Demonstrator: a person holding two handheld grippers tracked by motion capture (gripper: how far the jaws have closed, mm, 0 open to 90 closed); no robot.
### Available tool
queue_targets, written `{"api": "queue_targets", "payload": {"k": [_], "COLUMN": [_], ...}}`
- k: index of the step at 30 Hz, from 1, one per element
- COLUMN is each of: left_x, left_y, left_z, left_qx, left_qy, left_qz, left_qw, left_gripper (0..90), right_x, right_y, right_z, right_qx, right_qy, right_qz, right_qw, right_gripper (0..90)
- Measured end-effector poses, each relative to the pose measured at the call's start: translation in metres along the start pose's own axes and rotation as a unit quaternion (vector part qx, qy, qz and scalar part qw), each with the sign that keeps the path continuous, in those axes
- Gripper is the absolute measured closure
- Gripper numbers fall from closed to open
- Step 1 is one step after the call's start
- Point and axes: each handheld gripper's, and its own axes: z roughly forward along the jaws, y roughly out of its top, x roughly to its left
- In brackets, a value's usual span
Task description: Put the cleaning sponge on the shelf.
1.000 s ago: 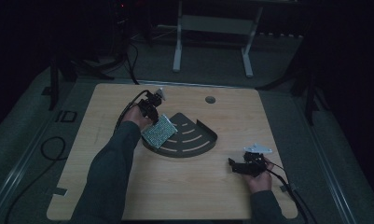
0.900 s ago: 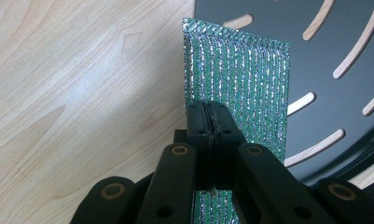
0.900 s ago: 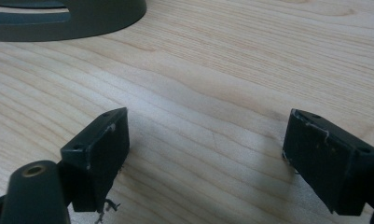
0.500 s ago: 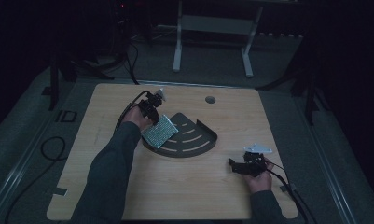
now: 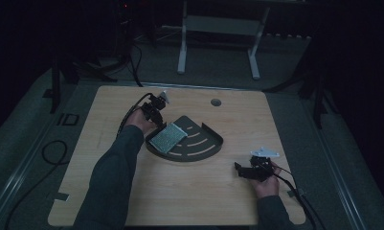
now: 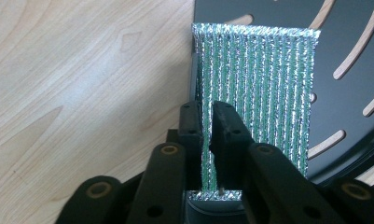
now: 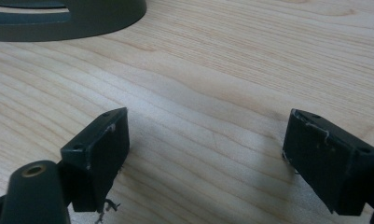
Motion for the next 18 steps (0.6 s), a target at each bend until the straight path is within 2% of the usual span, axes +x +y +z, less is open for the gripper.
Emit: {"api": "queue_targets", "payload": {"k": [6,9,16,18], "left_x": [0.005,0.008,0.014,0.016], "left_y": [-0.008,-0.014,-0.027,-0.031], "left_z": [-0.011,-0.019,-0.031,-0.031], "left_qx": [-0.03,-0.052,-0.083,-0.078], "left_qy": [0.003,0.002,0.018,0.025], "left_qz": [-0.016,-0.026,-0.043,-0.045], "left_qw": [0.9994,0.9983,0.9955,0.9956], "left_gripper": [70.8,67.5,62.3,60.9], "right_x": [0.0,0.0,0.0,0.0], "right_y": [0.0,0.0,0.0,0.0], "right_z": [0.0,0.0,0.0,0.0], "right_qx": [0.0,0.0,0.0,0.0], "right_qy": [0.0,0.0,0.0,0.0], "right_qz": [0.0,0.0,0.0,0.0], "right_qw": [1.0,1.0,1.0,1.0], "right_gripper": [14.2,14.2,14.2,14.2]}}
